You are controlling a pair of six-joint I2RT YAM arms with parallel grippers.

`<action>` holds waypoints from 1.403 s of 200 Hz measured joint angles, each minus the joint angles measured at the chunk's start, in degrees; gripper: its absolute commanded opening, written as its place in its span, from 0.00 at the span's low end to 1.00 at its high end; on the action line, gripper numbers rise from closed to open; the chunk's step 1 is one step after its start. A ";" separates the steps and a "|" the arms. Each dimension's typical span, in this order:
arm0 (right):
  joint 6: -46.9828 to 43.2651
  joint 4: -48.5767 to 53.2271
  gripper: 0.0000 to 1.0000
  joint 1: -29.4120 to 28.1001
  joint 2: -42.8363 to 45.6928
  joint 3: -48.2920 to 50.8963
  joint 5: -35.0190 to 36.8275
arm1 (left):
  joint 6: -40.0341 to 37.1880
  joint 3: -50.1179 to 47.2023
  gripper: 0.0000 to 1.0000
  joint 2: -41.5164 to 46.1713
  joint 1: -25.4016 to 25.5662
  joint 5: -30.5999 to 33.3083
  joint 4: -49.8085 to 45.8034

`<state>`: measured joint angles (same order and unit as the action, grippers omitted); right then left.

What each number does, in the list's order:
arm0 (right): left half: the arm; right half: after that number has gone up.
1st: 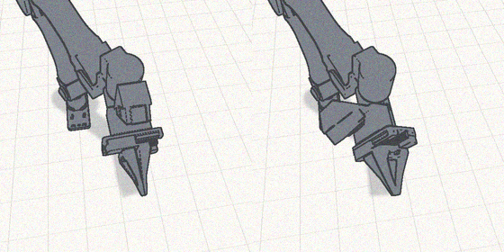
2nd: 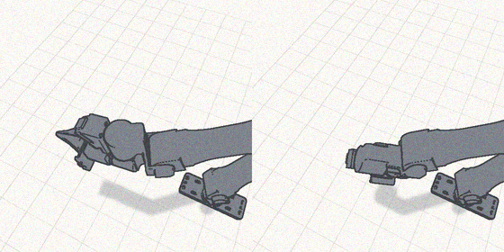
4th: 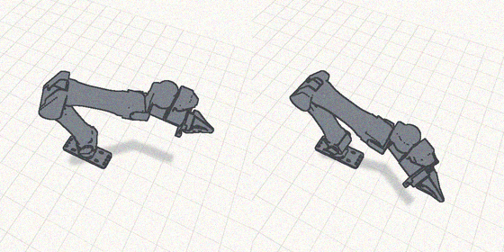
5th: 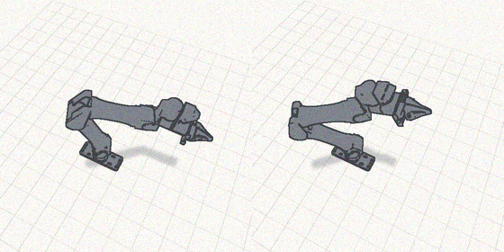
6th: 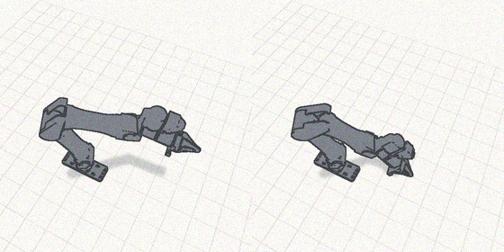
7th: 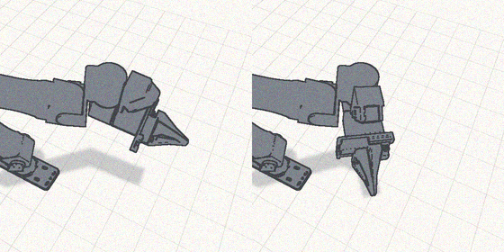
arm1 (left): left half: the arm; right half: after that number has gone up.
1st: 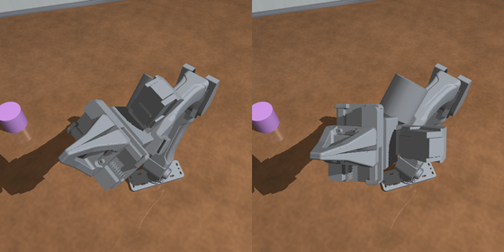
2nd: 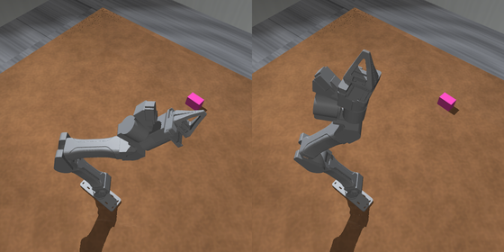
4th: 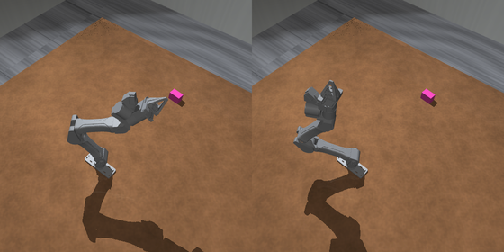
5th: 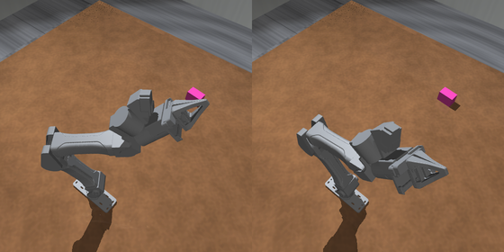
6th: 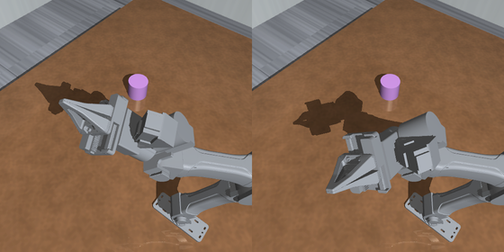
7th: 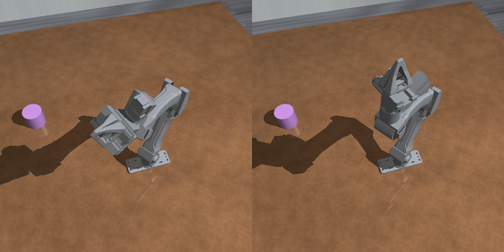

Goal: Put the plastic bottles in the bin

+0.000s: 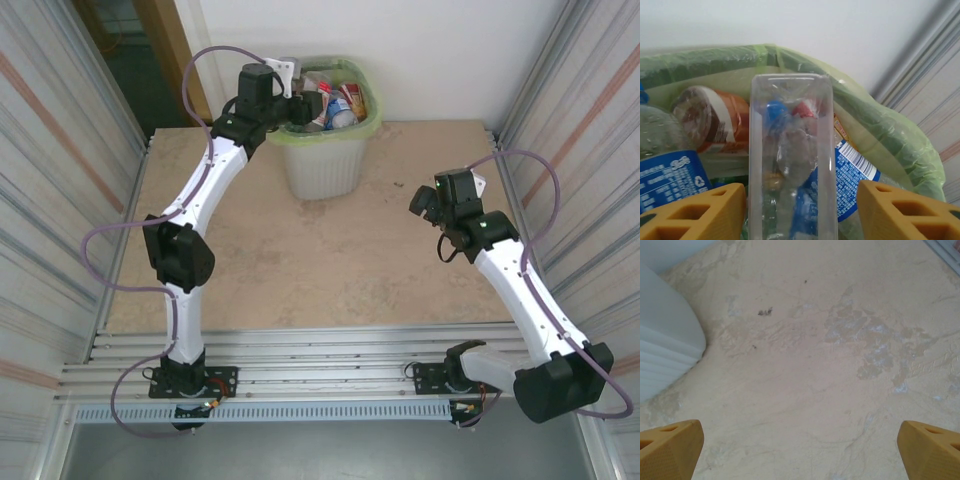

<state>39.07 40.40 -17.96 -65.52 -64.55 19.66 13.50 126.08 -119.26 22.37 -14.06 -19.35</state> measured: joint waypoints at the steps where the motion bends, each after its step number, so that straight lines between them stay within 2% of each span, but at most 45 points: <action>1: 0.02 0.00 0.98 0.00 -0.02 0.00 0.02 | -0.02 0.00 0.63 0.00 0.02 0.11 -0.04; 30: 0.02 -0.04 0.98 -0.11 -0.33 0.00 -0.17 | -0.87 0.00 0.62 0.00 0.02 1.31 -0.22; 47: 0.02 -0.07 0.98 -0.17 -0.59 0.00 -0.17 | -1.62 0.00 0.57 0.00 0.02 2.27 -0.39; 64: 0.02 -0.11 0.98 -0.20 -0.92 0.00 -0.20 | -2.60 0.00 0.51 0.00 0.28 4.63 -0.39; 109: 0.02 -0.24 0.98 -0.74 -1.84 -0.04 -0.39 | -6.36 1.07 0.49 0.00 2.16 12.57 -1.92; 160: 0.02 -0.26 0.98 -0.79 -1.92 -0.04 -0.37 | -8.13 5.05 0.37 -0.81 2.86 16.72 -3.41; 213: 0.02 -0.26 0.98 -0.83 -1.97 -0.04 -0.37 | -8.39 5.05 0.36 -3.69 2.78 17.35 -5.57; 280: 0.00 -0.26 0.98 -0.83 -1.97 -0.04 -0.26 | -9.20 4.87 0.39 -3.34 2.78 17.05 -6.19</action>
<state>39.07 40.14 -18.79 -67.48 -64.60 19.40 4.29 130.96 -122.61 25.15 2.98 -25.54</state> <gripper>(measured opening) 0.977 0.379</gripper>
